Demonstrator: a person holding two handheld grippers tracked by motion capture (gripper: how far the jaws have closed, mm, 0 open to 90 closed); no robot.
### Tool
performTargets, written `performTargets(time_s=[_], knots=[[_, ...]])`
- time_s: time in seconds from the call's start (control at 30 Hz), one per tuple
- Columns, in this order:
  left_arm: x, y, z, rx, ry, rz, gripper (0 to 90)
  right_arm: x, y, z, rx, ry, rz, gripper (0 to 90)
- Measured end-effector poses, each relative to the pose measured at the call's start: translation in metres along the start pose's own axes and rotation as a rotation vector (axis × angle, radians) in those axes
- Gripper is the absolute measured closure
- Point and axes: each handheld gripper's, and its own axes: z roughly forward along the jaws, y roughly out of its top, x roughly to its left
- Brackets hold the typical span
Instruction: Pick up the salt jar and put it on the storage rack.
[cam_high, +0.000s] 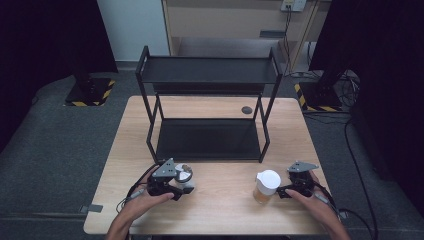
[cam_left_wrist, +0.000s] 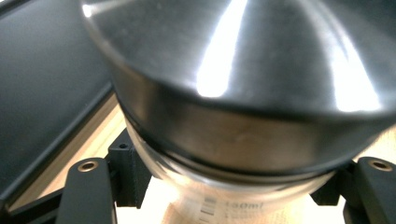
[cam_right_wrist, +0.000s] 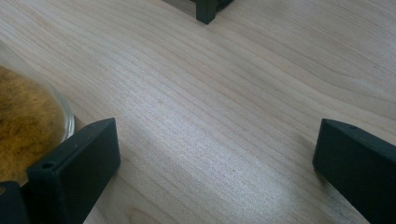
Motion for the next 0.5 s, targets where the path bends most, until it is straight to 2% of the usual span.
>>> performTargets(time_s=[0.2,0.5], knots=[[0.0095,0.0013,-0.0008,-0.002,-0.023,0.013,29.8,-0.0001,0.0,0.0,0.0,0.0,0.0,1.6],[0.0117,0.0086,-0.002,-0.006,-0.046,0.046,29.8,0.0,0.0,0.0,0.0,0.0,0.0,1.6]])
